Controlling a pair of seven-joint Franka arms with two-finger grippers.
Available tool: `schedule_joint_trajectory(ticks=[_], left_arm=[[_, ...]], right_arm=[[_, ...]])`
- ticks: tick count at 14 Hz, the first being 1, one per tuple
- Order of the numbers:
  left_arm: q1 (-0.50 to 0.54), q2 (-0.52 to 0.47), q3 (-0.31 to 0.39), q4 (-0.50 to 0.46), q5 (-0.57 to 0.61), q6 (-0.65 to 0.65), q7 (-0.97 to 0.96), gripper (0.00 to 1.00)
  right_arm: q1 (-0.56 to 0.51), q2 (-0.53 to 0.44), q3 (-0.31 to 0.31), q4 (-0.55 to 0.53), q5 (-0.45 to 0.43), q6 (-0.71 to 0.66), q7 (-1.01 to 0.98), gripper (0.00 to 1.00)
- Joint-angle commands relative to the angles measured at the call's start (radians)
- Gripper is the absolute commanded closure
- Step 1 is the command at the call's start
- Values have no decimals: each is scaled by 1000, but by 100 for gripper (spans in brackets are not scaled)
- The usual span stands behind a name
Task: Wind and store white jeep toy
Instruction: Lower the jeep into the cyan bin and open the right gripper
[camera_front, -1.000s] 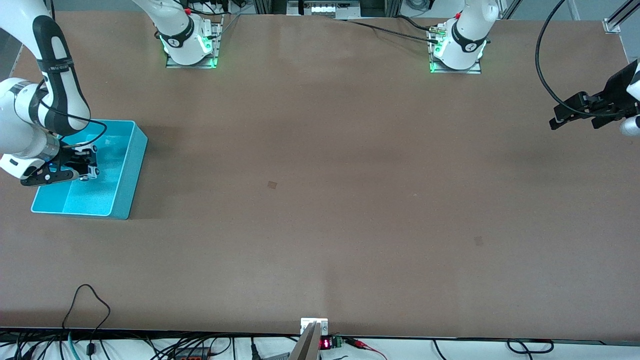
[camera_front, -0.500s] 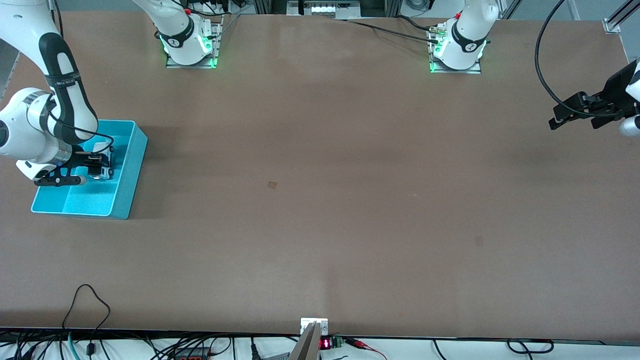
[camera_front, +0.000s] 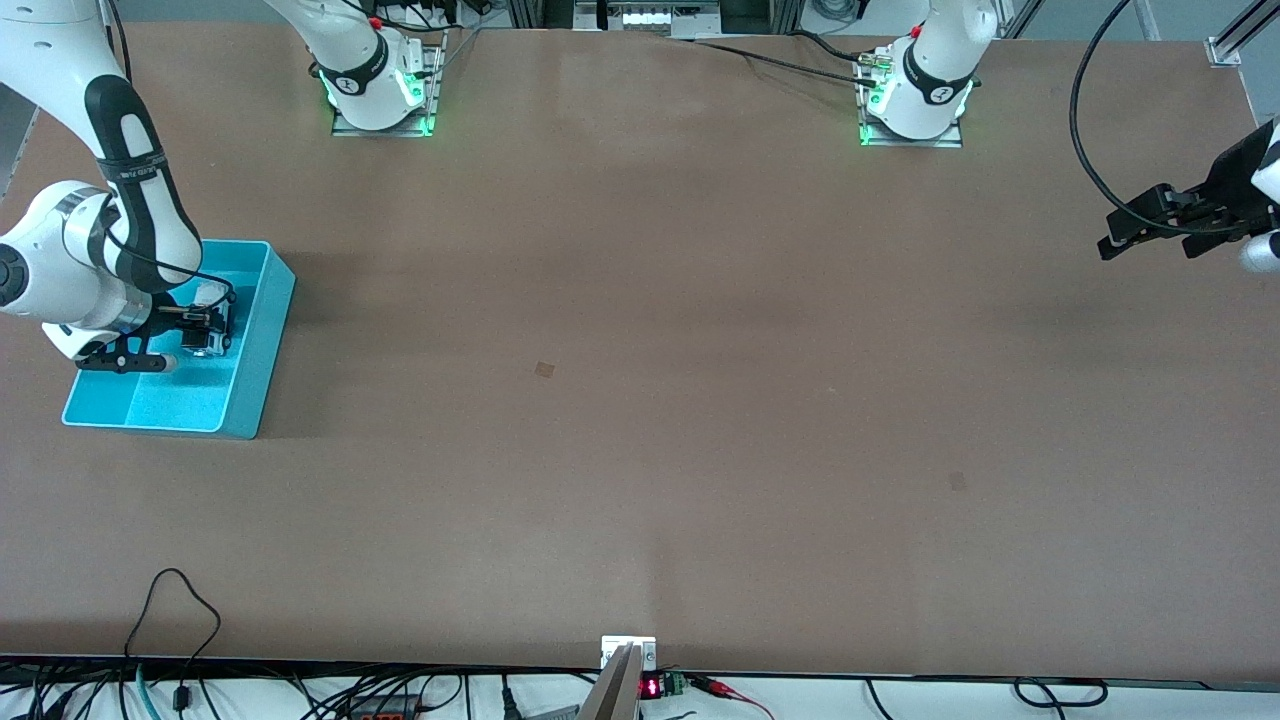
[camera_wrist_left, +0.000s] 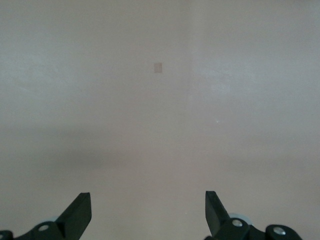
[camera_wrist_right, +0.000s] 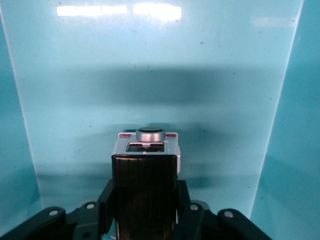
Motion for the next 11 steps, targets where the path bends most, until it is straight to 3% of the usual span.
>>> schedule_joint_trajectory(ticks=[1,2,3,4,5,8,11], left_arm=[[1,-16,-5,-17,18,15,2,0],[1,-14,-5,-17,18,15,2,0],[1,-14,-4,-17,18,15,2,0],[1,-11,-2,-12,16,15,2,0],[1,-13,-4,-12,18,15,2,0],[-5,-13,-5,-9,18,11,3,0],[6,-13,1,-14,18,0,3,0]], right_arm=[[-6,9,5,2,14,-10,11,33],[-3,8,5,2,12,-11,9,30],[-2,5,6,2,12,-18,9,21],[0,-1,9,8,12,-27,9,5],[1,-12,11,11,12,-36,6,0],[6,-78,28,45,4,-115,2,0],[11,-139,58,177,4,-309,3,0]])
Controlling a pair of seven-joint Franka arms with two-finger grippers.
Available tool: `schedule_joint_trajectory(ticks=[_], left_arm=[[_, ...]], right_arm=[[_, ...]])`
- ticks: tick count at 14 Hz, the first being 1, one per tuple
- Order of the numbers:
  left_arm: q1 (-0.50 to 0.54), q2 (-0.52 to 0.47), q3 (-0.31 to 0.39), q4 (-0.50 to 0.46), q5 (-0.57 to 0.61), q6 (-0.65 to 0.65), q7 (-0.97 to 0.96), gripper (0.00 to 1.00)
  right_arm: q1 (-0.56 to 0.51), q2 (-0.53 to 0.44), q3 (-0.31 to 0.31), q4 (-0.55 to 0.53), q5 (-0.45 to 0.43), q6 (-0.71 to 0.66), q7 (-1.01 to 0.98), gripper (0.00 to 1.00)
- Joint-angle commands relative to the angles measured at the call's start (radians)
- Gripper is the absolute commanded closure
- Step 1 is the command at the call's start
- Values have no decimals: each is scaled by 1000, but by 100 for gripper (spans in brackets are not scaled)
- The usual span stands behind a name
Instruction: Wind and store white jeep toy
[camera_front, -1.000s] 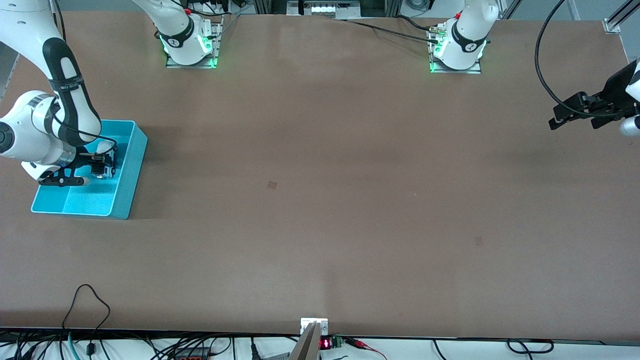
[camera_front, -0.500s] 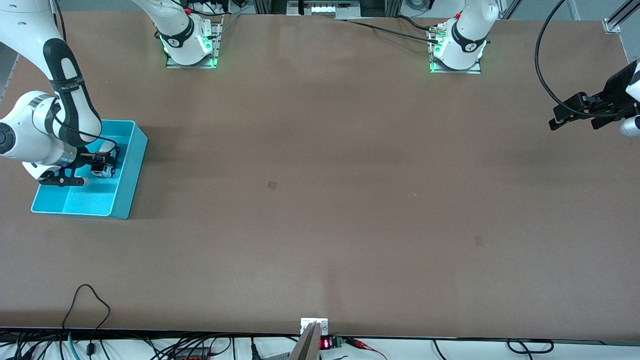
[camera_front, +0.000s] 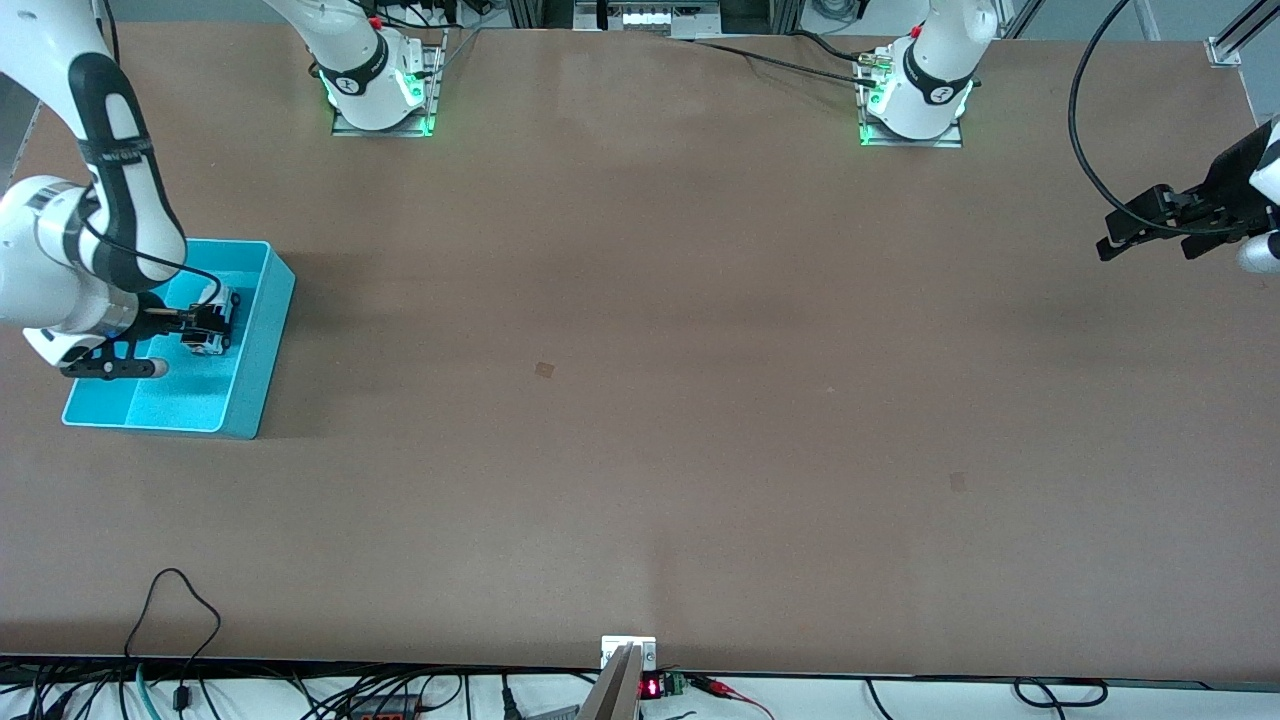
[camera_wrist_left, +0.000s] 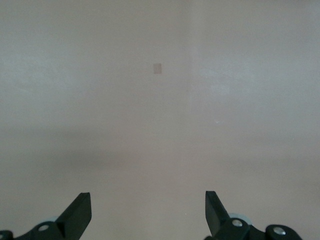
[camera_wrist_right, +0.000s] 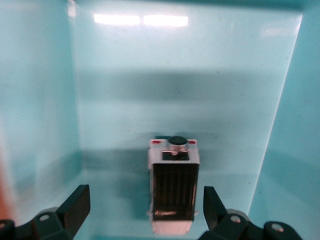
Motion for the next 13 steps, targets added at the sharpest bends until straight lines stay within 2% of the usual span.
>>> schedule_joint_trajectory(ticks=[1,3,5,7,10,13], left_arm=[[5,-13,1,-14,18,-3,3,0],[7,-14,1,-13,18,-4,3,0],[7,-19,1,-13,18,-4,5,0],[7,-19,1,-13,18,-15,9,0],[7,-17,-4,-14,21,-21,9,0],[7,-19,-4,-16,21,-23,8,0]], right_arm=[[5,-76,14,109,0,-161,1,0],[17,-128,17,160,-2,-190,-10,0],[21,-166,51,244,-3,-265,-4,0],[21,-170,118,343,-52,-351,3,0],[17,-232,146,374,-14,-494,-2,0],[33,-251,166,474,-5,-647,7,0]])
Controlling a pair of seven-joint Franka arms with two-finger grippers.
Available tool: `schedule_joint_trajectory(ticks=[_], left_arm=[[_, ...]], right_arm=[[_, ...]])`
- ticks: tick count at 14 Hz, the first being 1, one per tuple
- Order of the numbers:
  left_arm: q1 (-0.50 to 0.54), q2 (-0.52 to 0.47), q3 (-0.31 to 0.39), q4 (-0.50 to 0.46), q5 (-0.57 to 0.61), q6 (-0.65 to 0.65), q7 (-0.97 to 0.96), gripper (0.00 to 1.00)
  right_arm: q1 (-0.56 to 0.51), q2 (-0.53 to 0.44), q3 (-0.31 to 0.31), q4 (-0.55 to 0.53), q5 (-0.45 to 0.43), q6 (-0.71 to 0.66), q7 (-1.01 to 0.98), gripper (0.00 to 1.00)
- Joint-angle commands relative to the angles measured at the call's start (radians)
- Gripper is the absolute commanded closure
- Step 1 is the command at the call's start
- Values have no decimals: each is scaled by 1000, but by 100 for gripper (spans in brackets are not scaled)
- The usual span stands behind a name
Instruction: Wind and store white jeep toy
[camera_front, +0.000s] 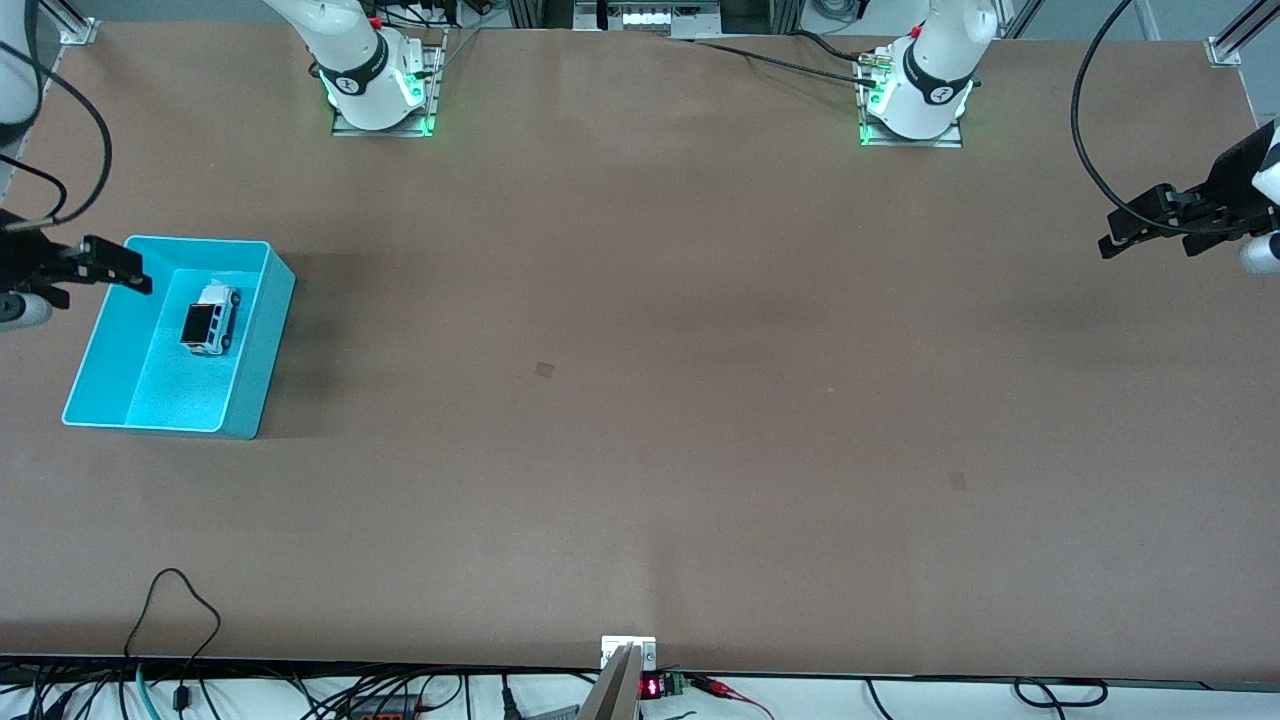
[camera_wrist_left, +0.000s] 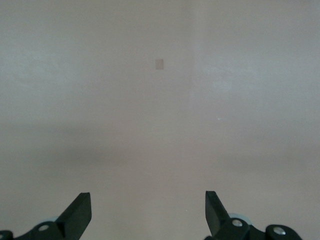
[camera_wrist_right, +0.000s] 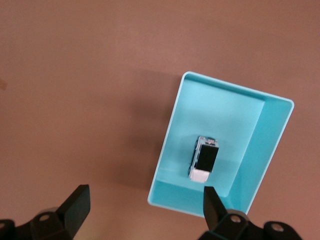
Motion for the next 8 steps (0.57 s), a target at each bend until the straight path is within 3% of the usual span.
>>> schedule_joint_trajectory(ticks=[1,8], left_arm=[[2,-19,-5,-13,21,-9,8,0],[2,-23,-7,-10,21,-3,11,0]], right_arm=[[23,-18,5,78,9,-114,6,0],[47,-34,6,52,-3,-129,4,0]])
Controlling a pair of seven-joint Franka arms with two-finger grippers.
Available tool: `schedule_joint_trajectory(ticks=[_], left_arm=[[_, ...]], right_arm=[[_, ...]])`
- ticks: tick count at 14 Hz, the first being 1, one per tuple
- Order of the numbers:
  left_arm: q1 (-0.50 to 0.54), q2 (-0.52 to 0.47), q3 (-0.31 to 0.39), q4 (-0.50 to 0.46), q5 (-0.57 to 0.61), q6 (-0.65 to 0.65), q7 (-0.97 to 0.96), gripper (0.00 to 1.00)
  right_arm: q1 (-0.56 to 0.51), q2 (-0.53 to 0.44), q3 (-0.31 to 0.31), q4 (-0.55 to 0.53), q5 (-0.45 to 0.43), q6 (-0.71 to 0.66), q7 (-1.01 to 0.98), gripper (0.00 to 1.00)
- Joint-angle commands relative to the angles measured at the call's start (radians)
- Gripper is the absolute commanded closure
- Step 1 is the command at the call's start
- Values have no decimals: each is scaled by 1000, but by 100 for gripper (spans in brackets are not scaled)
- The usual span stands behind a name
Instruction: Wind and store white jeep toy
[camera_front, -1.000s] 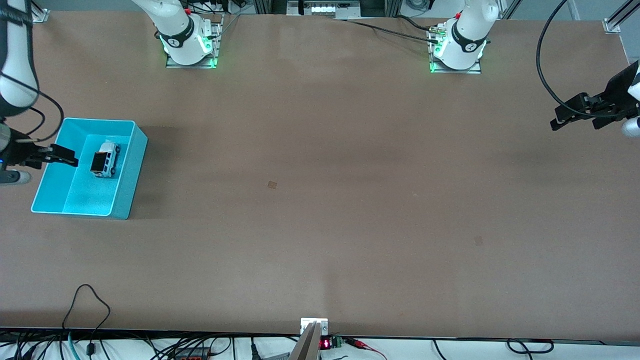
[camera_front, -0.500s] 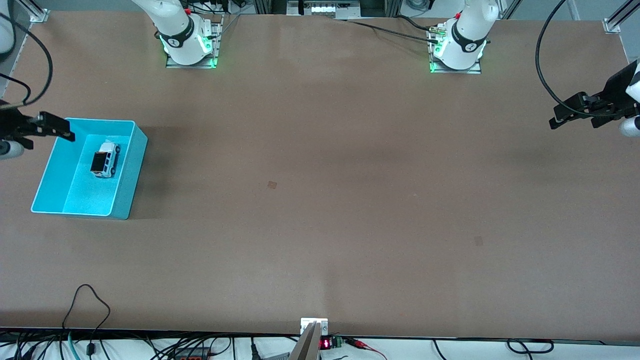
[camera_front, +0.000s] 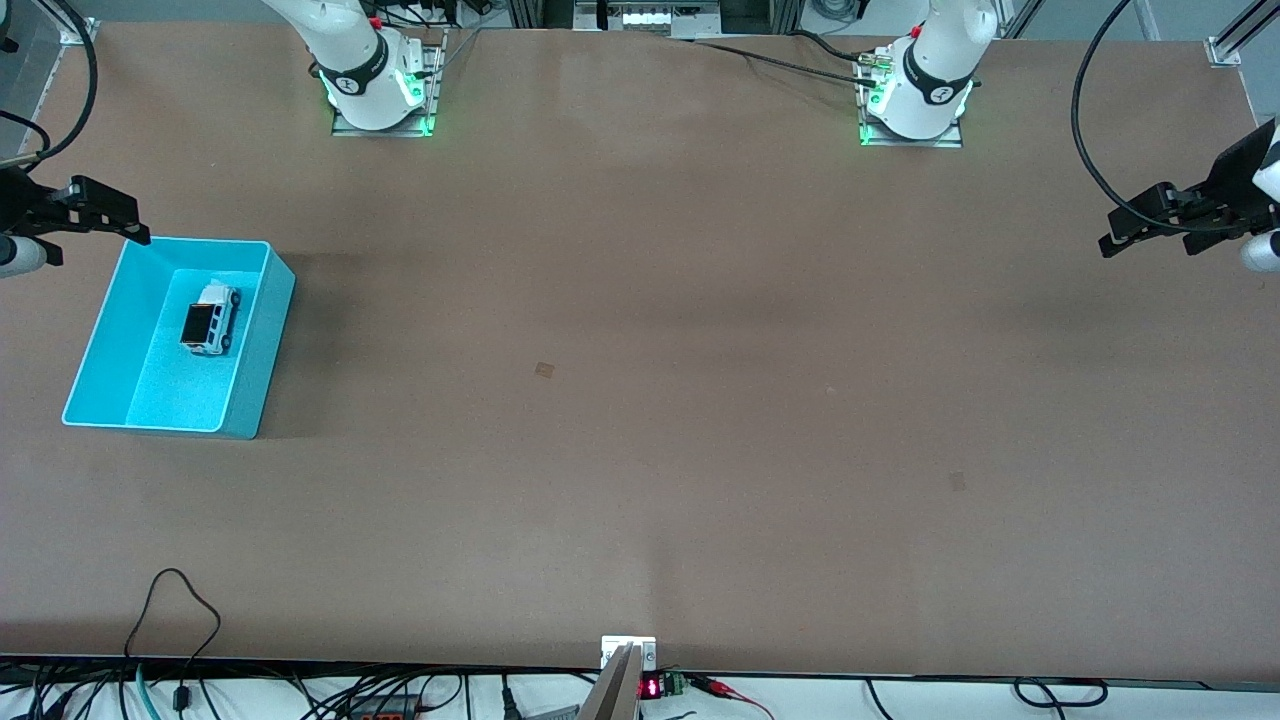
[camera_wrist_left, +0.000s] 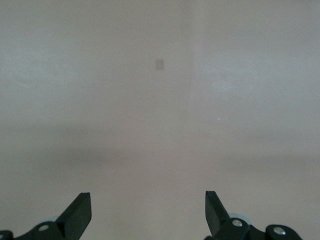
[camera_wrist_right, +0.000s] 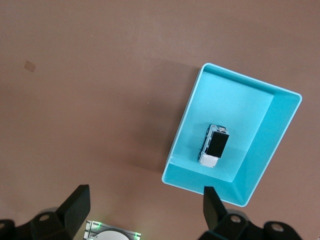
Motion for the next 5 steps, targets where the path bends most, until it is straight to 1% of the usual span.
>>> schedule_joint_trajectory(ticks=[1,5], left_arm=[[2,-23,-6,-12,20,-3,11,0],[2,-28,-6,-13,20,-3,17,0]], right_arm=[[7,-10,-1,-10,-3,-12,4,0],[6,-9,-1,-19,-3,-12,4,0]])
